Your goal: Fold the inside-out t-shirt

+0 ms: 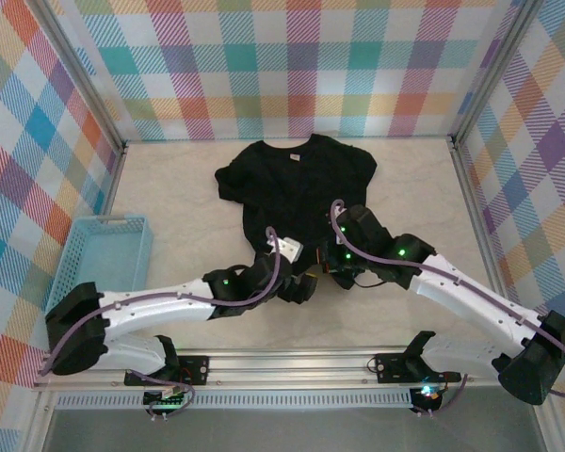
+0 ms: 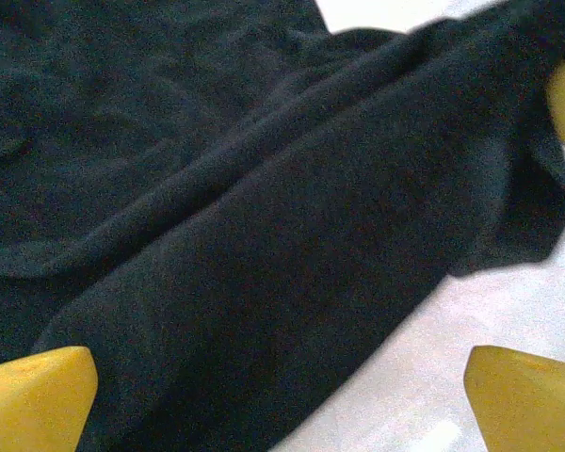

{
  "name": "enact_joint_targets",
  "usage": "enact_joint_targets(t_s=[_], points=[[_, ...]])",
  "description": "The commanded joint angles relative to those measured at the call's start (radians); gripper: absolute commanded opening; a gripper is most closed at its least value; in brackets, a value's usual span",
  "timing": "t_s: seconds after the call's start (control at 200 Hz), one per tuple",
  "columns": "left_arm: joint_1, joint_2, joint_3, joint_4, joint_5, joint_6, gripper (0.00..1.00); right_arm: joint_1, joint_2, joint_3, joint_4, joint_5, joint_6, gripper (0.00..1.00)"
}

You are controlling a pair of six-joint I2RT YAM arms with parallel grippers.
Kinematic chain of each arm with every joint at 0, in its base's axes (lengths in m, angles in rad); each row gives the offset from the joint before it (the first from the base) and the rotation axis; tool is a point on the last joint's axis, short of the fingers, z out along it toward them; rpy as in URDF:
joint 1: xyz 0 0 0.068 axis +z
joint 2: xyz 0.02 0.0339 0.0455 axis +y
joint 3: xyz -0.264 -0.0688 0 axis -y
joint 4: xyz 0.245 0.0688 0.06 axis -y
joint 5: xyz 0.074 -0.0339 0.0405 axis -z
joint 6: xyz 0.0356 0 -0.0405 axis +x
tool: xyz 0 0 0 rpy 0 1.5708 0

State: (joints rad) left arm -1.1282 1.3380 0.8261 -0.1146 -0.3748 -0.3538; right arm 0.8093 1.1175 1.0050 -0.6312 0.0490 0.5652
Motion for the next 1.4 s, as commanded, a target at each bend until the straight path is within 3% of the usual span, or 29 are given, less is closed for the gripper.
enact_joint_targets(t_s=[0.0,0.225,0.38,0.45,0.585,0.705,0.8,1.035,1.215,1.395], points=[[0.006,0.055,0.063,0.007,-0.131,-0.002,1.00,0.006,-0.028,0.028,-0.023,-0.009,-0.018,0.02],[0.055,0.107,0.125,0.034,-0.120,-0.017,0.75,0.005,-0.059,-0.005,-0.039,0.055,-0.009,0.03],[0.070,0.132,0.175,0.011,-0.095,-0.005,0.44,0.004,-0.047,-0.013,-0.026,0.057,-0.007,0.08],[0.079,0.135,0.188,0.002,-0.083,-0.012,0.28,0.007,-0.045,-0.014,-0.021,0.066,-0.010,0.13],[0.113,0.137,0.221,-0.025,-0.039,-0.034,0.03,0.005,-0.066,-0.049,0.001,0.114,-0.024,0.34],[0.137,0.126,0.239,-0.028,0.003,-0.040,0.01,0.006,-0.131,-0.142,0.098,0.088,-0.074,0.51],[0.149,0.126,0.267,-0.046,0.014,-0.037,0.00,0.028,-0.179,-0.227,0.181,0.049,-0.114,0.57],[0.169,0.129,0.327,-0.078,0.049,-0.026,0.00,0.226,-0.191,-0.455,0.459,0.153,-0.163,0.61],[0.171,0.117,0.363,-0.106,0.073,-0.016,0.00,0.253,-0.089,-0.599,0.793,0.143,-0.218,0.61],[0.171,0.100,0.388,-0.130,0.099,-0.011,0.00,0.254,0.089,-0.561,0.911,0.177,-0.281,0.62]])
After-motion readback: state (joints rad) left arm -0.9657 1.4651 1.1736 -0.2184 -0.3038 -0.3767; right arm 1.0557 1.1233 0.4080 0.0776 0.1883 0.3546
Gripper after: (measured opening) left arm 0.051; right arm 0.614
